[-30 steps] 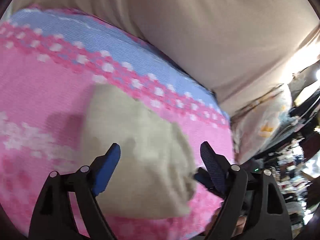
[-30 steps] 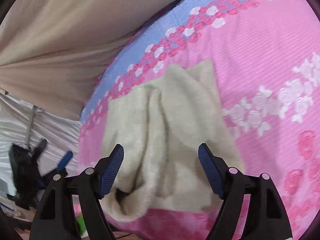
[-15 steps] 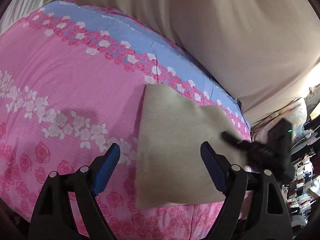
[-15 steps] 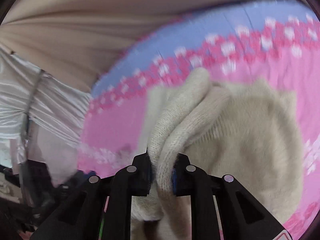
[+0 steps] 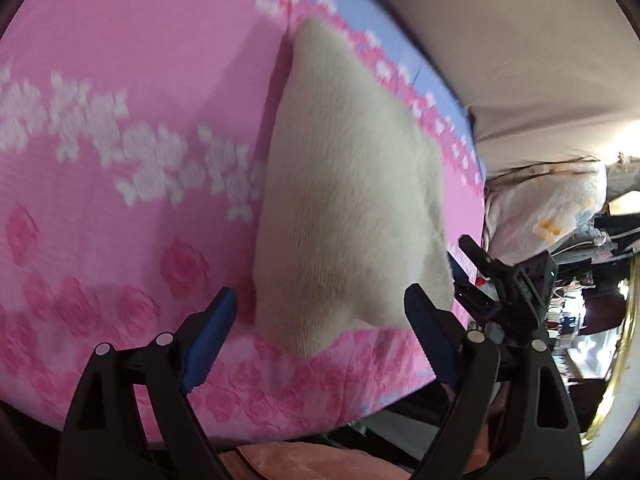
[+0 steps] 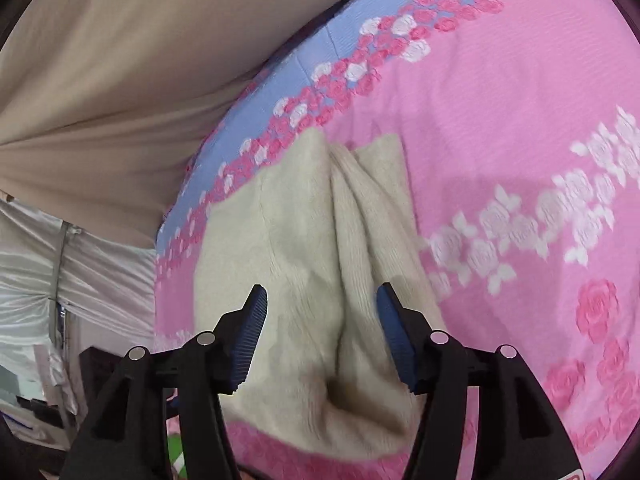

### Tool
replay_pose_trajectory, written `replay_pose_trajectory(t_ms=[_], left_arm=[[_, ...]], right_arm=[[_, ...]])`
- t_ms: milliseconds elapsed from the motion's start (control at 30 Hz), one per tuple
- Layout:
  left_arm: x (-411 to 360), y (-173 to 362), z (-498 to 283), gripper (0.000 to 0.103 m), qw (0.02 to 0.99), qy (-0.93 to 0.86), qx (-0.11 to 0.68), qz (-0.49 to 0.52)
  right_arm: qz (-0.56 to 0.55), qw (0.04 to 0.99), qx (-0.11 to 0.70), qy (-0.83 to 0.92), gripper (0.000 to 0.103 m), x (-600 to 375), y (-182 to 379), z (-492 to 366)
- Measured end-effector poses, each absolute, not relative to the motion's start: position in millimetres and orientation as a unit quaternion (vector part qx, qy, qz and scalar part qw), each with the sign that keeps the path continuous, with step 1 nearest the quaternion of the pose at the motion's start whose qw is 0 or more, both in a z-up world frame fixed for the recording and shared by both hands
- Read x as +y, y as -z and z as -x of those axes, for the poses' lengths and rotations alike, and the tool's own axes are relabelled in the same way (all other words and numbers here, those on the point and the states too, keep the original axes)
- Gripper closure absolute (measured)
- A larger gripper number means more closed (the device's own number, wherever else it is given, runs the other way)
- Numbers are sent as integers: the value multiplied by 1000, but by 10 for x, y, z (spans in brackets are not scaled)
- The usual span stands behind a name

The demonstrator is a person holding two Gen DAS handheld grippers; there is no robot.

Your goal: Fold small clothes

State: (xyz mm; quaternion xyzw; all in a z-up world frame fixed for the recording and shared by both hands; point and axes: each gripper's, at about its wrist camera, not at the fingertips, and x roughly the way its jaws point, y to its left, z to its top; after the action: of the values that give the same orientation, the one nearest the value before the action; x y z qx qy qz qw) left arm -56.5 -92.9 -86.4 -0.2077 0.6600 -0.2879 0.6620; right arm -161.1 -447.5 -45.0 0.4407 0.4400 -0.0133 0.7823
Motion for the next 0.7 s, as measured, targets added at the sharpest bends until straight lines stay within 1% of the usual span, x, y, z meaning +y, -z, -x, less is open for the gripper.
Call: replay_pose_trajectory(t_ms=[33,100,167,233,267,300,400,467,500,533,600,633,667,700], left_arm=[[-945,940,573,20,651,284,671,214],[-997,1149,594,20,628,267,695,228],[-1056,1287,633,22,613,261,707,238],[-1144,1358,640,61,607,271,710,231],[-1192,1349,616,83,608,282,710,215],[-1173,1271,578,85,614,286,705,209],[-928,906,452,86,631,303,676,230],[-663,620,352,86,646,308,658,235],[-596,581,330,86,647,308,658,231],[-546,593,312,85,645,306,666,217],[-590,765,339,81,650,292,682,164],[-636,916,394,80,655,276,693,122],[-667,994,450,80,657,268,698,97],[-667,990,514,78,662,265,695,92]], right_arm=[[-439,778,449,14,42,-4439,467,1664],[-438,773,459,9,33,-4354,521,1690],[-429,770,472,10,34,-4215,636,1655],[-413,767,491,7,62,-4095,737,1517],[-416,763,495,5,71,-4057,755,1476],[-418,764,492,4,73,-4010,701,1436],[-425,778,463,-27,77,-3861,413,1419],[-432,783,446,-45,78,-3727,263,1454],[-427,783,450,-43,77,-3653,281,1465],[-421,780,461,-40,77,-3589,351,1460],[-396,763,510,-7,70,-3480,733,1456],[-392,755,525,7,71,-3468,878,1470],[-416,752,511,4,71,-3490,913,1527],[-431,751,500,8,66,-3511,852,1573]])
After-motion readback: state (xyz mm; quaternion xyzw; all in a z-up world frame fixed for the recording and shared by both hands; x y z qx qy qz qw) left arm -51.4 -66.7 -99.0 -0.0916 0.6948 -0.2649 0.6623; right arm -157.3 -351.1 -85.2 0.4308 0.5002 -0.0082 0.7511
